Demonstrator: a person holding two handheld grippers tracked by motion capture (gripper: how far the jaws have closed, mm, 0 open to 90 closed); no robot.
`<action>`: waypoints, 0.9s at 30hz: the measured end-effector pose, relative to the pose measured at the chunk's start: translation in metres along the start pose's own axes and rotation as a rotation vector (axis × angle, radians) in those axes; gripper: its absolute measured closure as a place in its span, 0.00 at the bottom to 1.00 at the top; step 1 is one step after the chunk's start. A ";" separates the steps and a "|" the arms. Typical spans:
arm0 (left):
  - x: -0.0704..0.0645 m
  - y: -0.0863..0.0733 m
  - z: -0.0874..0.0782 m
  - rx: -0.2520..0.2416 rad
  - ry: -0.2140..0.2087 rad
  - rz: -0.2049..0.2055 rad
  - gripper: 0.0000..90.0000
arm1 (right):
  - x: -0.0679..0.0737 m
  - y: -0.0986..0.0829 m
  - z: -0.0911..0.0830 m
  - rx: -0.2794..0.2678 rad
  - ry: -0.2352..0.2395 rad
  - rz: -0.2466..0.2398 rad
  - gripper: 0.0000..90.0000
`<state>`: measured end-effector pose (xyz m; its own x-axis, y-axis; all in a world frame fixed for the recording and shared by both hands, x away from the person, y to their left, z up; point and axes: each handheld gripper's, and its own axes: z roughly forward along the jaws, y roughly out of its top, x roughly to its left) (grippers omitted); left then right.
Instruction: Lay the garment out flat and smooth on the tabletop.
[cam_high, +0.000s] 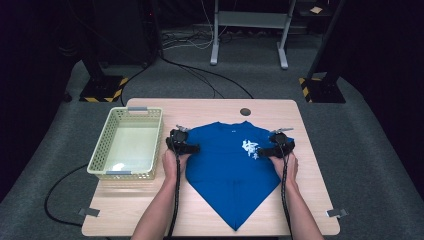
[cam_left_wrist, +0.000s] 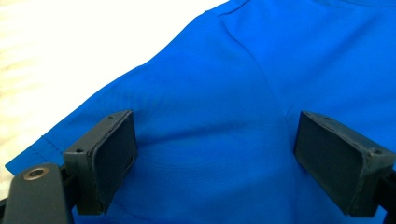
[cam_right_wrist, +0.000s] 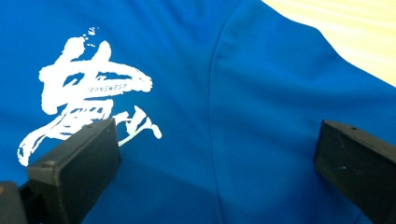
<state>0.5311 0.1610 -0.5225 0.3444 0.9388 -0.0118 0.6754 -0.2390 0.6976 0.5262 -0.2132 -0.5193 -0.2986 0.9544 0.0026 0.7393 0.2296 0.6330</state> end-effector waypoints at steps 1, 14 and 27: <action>0.001 0.001 0.001 0.000 0.001 -0.001 0.14 | 0.000 0.001 0.001 0.003 0.001 0.004 0.00; -0.007 -0.011 -0.049 -0.069 -0.055 0.002 0.04 | -0.005 -0.014 -0.049 -0.118 0.033 0.005 0.00; -0.066 -0.082 -0.102 -0.110 -0.153 0.096 0.04 | 0.070 -0.067 -0.087 -0.119 0.186 -0.095 0.03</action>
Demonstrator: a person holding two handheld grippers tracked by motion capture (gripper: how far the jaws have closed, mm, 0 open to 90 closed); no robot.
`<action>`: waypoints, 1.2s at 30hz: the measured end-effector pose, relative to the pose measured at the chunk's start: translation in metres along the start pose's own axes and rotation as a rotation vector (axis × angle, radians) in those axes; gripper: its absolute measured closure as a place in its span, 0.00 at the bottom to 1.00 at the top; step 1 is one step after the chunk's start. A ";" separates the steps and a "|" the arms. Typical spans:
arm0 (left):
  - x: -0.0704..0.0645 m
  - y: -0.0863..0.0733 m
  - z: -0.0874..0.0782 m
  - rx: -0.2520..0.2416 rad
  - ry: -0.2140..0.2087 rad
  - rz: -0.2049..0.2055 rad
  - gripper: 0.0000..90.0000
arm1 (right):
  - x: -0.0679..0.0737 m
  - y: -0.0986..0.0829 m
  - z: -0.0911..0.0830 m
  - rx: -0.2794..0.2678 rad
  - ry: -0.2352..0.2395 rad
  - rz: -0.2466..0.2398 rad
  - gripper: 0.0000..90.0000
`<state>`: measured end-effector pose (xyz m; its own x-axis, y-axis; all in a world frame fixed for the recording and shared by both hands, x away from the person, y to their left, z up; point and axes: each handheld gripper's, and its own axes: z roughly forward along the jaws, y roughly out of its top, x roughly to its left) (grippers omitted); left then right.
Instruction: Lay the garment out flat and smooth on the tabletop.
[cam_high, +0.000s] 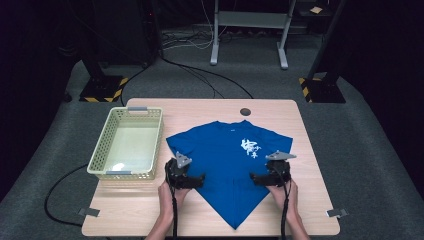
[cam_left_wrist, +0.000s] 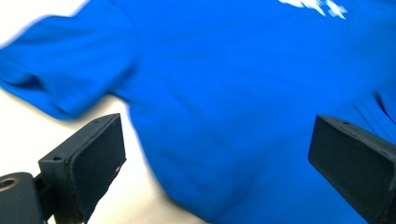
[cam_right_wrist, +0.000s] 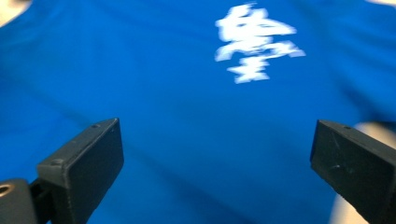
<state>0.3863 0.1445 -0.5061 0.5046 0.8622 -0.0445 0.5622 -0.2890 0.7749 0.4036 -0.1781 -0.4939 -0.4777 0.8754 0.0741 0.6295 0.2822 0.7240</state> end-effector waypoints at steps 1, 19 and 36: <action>-0.004 -0.004 0.001 0.007 0.001 0.007 0.04 | 0.009 -0.002 0.002 0.006 0.016 -0.009 0.04; -0.019 -0.019 0.017 0.074 0.041 0.029 0.04 | 0.068 -0.009 0.028 0.028 0.036 -0.085 0.50; -0.019 -0.019 0.017 0.073 0.042 0.030 0.04 | 0.062 -0.021 0.023 0.011 0.070 -0.078 0.92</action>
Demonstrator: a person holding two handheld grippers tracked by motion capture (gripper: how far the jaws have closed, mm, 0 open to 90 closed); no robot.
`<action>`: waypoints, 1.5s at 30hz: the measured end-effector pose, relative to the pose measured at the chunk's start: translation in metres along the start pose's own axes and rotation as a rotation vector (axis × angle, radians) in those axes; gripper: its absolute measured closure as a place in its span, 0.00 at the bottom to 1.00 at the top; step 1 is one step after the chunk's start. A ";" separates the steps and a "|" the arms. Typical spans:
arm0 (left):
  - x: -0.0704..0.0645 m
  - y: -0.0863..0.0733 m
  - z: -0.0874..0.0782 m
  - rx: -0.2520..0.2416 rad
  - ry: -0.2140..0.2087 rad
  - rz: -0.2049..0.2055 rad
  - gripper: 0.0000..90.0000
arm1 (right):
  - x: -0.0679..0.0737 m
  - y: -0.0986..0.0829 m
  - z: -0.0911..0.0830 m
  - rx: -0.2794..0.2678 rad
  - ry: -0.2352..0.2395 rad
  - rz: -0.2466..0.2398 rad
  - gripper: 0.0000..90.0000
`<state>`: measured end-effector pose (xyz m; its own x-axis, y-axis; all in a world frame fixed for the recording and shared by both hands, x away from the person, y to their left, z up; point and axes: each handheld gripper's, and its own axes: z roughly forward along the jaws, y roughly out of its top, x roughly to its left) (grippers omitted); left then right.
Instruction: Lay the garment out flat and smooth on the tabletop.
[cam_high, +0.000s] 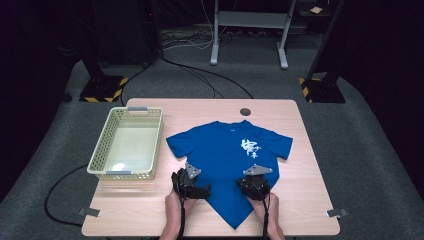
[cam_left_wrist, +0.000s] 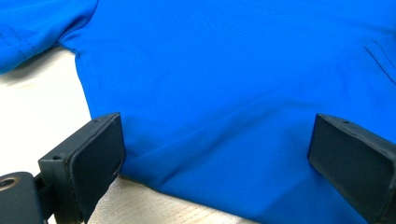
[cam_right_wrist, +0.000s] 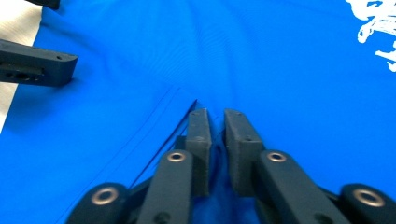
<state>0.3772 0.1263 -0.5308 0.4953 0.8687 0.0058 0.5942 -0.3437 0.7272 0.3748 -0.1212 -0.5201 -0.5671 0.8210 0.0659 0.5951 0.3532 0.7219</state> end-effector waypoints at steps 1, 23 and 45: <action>0.000 0.000 0.000 0.000 0.000 0.000 0.04 | 0.000 0.000 0.000 -0.001 0.001 -0.001 0.94; 0.000 0.000 0.000 0.000 0.000 0.001 0.04 | -0.008 -0.009 -0.028 -0.071 0.002 0.020 0.96; 0.000 0.000 0.000 0.000 0.000 0.001 0.04 | -0.017 -0.022 -0.054 -0.108 -0.012 0.052 0.96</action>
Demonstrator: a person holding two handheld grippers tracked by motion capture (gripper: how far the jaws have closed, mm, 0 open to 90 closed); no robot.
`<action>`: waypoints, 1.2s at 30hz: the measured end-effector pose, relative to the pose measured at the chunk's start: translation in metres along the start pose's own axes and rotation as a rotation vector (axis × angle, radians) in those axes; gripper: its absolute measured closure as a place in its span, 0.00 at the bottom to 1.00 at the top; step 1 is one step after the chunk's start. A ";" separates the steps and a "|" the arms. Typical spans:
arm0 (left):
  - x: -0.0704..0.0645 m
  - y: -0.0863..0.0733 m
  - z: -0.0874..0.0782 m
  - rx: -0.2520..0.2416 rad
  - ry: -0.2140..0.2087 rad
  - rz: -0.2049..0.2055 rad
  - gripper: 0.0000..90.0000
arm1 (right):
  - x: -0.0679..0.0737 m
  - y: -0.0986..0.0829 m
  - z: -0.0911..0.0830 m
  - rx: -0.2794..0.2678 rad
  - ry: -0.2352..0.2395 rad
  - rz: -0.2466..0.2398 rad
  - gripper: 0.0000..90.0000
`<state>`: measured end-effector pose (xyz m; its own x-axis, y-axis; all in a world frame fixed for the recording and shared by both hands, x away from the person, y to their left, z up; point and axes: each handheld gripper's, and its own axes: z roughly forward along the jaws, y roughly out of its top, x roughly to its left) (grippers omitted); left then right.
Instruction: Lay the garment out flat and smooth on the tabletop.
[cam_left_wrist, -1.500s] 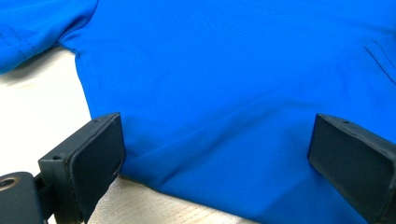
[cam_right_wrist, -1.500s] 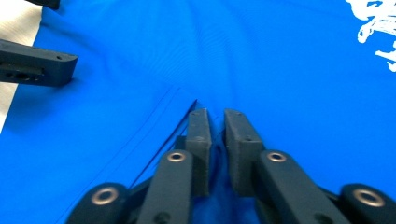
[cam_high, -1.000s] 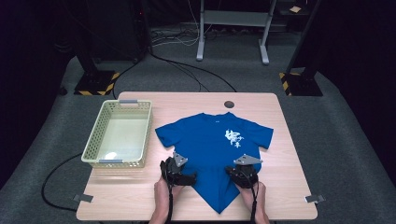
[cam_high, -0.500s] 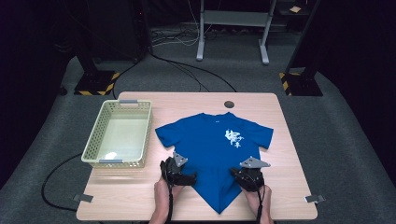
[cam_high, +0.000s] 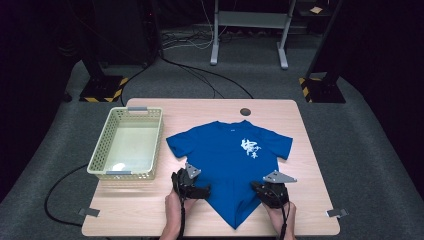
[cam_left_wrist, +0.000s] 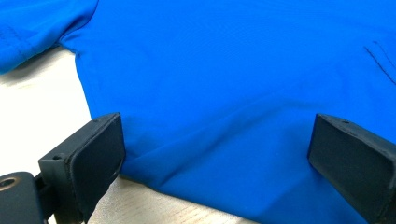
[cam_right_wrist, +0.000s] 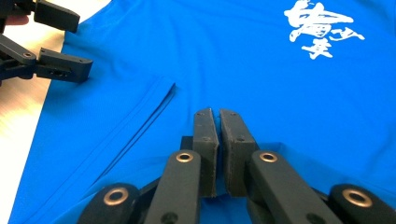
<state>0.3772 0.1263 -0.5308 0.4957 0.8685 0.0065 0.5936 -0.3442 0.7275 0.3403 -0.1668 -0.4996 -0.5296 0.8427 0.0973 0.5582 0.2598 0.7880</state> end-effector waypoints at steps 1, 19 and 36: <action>0.000 0.000 0.000 0.000 0.000 0.000 0.04 | 0.000 0.000 -0.001 0.000 -0.001 0.000 0.96; 0.000 0.000 0.000 0.001 0.000 0.000 0.04 | -0.007 -0.006 -0.019 -0.026 -0.007 0.025 0.96; 0.000 0.000 0.000 0.001 0.000 0.000 0.04 | -0.014 -0.017 -0.037 -0.030 -0.027 0.051 0.96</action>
<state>0.3773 0.1264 -0.5308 0.4954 0.8686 0.0061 0.5942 -0.3440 0.7271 0.3146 -0.2010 -0.4916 -0.4834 0.8668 0.1222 0.5648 0.2022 0.8001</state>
